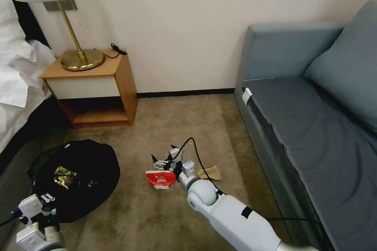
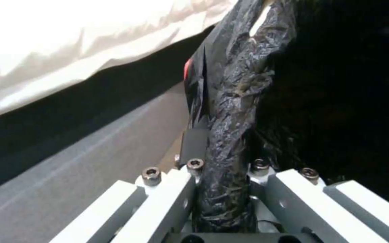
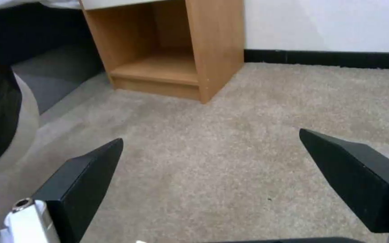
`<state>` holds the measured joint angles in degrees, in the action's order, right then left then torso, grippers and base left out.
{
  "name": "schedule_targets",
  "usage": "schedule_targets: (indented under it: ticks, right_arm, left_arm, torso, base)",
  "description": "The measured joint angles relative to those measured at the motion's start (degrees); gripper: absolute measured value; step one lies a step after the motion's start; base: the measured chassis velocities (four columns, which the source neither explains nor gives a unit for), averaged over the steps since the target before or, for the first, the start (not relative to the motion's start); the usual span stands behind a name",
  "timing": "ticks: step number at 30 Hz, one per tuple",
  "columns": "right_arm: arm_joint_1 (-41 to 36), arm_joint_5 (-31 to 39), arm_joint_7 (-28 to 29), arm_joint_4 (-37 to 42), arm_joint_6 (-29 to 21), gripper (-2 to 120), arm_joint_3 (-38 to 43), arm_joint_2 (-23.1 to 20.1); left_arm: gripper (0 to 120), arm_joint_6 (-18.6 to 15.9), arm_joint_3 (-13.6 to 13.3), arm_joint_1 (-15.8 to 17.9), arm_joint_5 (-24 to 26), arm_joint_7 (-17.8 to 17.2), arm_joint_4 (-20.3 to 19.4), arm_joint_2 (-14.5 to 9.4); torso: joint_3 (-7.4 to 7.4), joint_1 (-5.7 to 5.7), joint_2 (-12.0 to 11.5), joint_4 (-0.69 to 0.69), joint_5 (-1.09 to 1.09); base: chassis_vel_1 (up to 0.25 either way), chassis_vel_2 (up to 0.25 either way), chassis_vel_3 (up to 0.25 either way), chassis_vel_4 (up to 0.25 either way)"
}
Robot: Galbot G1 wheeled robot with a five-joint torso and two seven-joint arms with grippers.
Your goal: Pick up the trash bin, then pick up the garbage on the floor and place it into the trash bin.
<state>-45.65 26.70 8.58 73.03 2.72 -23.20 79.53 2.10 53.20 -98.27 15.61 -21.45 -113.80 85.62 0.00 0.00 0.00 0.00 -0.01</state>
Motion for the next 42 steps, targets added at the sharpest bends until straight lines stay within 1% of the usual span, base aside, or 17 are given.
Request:
schedule_targets:
  ticks: [8,10,11,15,16,18,19,21,22,25,27,31,32,36,37,40,42]
  right_arm:
    - [0.51,-2.68,-0.02,-0.98,-0.08,100,-0.92,0.12]
    - [0.43,-3.28,-1.65,-0.16,-3.38,100,-1.4,-0.76]
    - [0.43,-3.28,-1.65,-0.16,-3.38,100,-1.4,-0.76]
    - [0.44,-6.98,-7.3,0.52,-9.35,100,-1.27,-2.12]
    - [0.44,-6.98,-7.3,0.52,-9.35,100,-1.27,-2.12]
    - [0.5,-8.52,-12.53,0.47,-13.24,100,0.14,-2.22]
    - [0.51,-9.51,-16.76,0.27,-16.09,100,1.33,-2.12]
    - [0.69,-12.02,-22.01,-0.89,-18.28,100,2.71,-1.54]
    - [0.69,-12.02,-22.01,-0.89,-18.28,100,2.71,-1.54]
    - [0.92,-16.73,-25.97,-4.14,-18.72,100,4.1,-0.01]
    - [0.93,-18.1,-26.62,-5.35,-18.5,100,4.43,0.61]
    - [1.44,-25.68,-27.81,-12.24,-15.18,100,5.76,3.74]
    - [1.44,-25.68,-27.81,-12.24,-15.18,100,5.76,3.74]
    - [2.22,-33.22,-28.35,-20.25,-11.65,100,8.08,7.4]
    - [2.22,-33.22,-28.35,-20.25,-11.65,100,8.08,7.4]
    - [2.63,-35.29,-28.28,-24.07,-10.08,99,9.54,9.26]
    - [2.71,-35.29,-28.22,-24.32,-9.9,98,9.6,9.36]
  left_arm:
    - [3,0.05,0.53,0.08,0.14,-0.02,0.0,-0.08]
    - [3,0.17,0.57,0.09,0.14,-0.02,0.18,-0.03]
    - [3,0.17,0.57,0.09,0.14,-0.02,0.18,-0.03]
    - [3,0.22,0.86,0.09,0.07,-0.02,0.61,0.0]
    - [3,0.22,0.86,0.09,0.07,-0.02,0.61,0.0]
    - [3,0.23,1.09,-0.05,0.05,-0.03,0.66,-0.05]
    - [3,0.23,1.2,-0.25,0.03,-0.03,0.66,-0.11]
    - [3,0.23,1.4,-0.51,0.02,-0.03,0.65,-0.27]
    - [3,0.23,1.4,-0.51,0.02,-0.03,0.65,-0.27]
    - [3,0.17,1.77,-0.7,-0.01,-0.03,0.48,-0.51]
    - [3,0.08,1.82,-0.76,-0.02,-0.03,0.46,-0.55]
    - [3,-0.08,1.87,-0.81,-0.25,-0.02,0.47,-0.51]
    - [3,-0.08,1.87,-0.81,-0.25,-0.02,0.47,-0.51]
    - [3,-0.3,1.66,-0.63,-0.69,-0.02,0.78,-0.22]
    - [3,-0.3,1.66,-0.63,-0.69,-0.02,0.78,-0.22]
    - [3,-0.34,1.61,-0.44,-1.01,0.0,0.93,-0.15]
    - [3,-0.34,1.62,-0.41,-1.01,0.0,0.96,-0.15]
  torso:
    - [0.0,0.0,0.0,0.01,0.0]
    - [0.0,0.0,0.0,0.0,0.01]
    - [0.0,0.0,0.0,0.0,0.01]
    - [0.0,0.0,0.0,0.0,0.0]
    - [0.0,0.0,0.0,0.0,0.0]
    - [0.0,0.0,0.0,0.0,0.01]
    - [0.0,0.0,0.0,0.0,0.0]
    - [0.0,0.0,0.0,0.0,0.01]
    - [0.0,0.0,0.0,0.0,0.01]
    - [0.0,0.0,0.0,0.0,0.01]
    - [0.0,0.0,0.0,0.0,0.01]
    - [0.0,0.0,0.0,0.0,0.01]
    - [0.0,0.0,0.0,0.0,0.01]
    - [0.0,0.0,0.0,0.0,0.01]
    - [0.0,0.0,0.0,0.0,0.01]
    - [0.0,0.0,0.0,0.0,0.01]
    - [0.0,0.0,0.0,0.0,0.01]
  base:
    - [-0.056,0.061,0.058,-0.049]
    - [-0.013,0.015,0.018,-0.027]
    - [0.0,0.0,0.0,0.0]
    - [0.0,0.0,0.0,0.0]
    - [0.0,0.0,0.0,0.0]
    - [0.0,0.0,0.0,0.0]
    - [0.0,0.0,0.0,0.0]
    - [0.0,0.0,0.0,0.0]
    - [0.0,0.0,0.0,0.0]
    - [0.0,0.0,0.0,0.0]
    - [0.0,0.0,0.0,0.0]
    - [0.0,0.0,0.0,0.0]
    - [0.0,0.0,0.0,0.0]
    - [0.0,0.0,0.0,0.0]
    - [0.0,0.0,0.0,0.0]
    - [0.0,0.0,0.0,0.0]
    - [0.0,0.0,0.0,0.0]
